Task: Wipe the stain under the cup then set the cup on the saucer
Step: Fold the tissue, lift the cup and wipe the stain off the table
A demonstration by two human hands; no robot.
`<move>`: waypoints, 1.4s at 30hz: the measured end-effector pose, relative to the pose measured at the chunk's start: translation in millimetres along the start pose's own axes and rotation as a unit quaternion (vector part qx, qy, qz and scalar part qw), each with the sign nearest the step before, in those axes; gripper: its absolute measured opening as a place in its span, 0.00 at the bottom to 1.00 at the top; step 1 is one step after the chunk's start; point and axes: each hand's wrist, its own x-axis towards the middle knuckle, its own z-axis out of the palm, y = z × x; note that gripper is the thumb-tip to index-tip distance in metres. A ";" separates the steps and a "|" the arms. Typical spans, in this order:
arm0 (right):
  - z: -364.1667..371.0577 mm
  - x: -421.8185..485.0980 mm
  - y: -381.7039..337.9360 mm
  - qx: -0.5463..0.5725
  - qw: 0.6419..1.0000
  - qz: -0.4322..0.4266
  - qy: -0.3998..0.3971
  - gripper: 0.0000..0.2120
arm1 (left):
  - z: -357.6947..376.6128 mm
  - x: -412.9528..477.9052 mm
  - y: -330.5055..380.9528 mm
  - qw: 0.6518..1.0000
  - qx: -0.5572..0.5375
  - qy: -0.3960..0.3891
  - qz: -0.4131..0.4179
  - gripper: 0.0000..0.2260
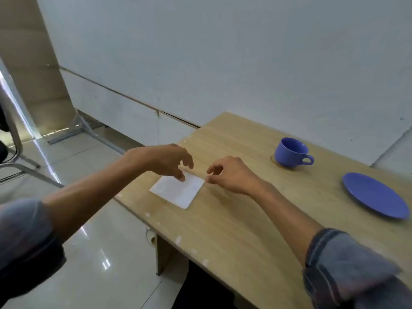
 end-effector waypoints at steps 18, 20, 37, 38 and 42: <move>-4.6 -5.5 -6.7 0.101 0.993 0.041 -0.044 0.10 | -62.8 15.5 31.8 0.988 0.004 -0.153 0.004 0.05; -18.5 -16.4 0.6 0.203 0.977 0.047 -0.039 0.17 | -79.7 14.8 46.4 0.993 -0.041 -0.112 0.025 0.05; -112.3 -90.0 57.4 0.523 0.819 -0.022 0.234 0.25 | -88.0 42.7 141.0 0.898 -0.414 0.095 0.119 0.28; -115.3 -94.0 61.9 0.516 0.822 -0.017 0.241 0.23 | -83.1 44.0 144.2 0.890 -0.424 0.104 0.132 0.30; -123.2 -108.8 76.9 0.499 0.827 -0.015 0.257 0.12 | -67.7 47.8 160.6 0.896 -0.378 0.155 0.174 0.23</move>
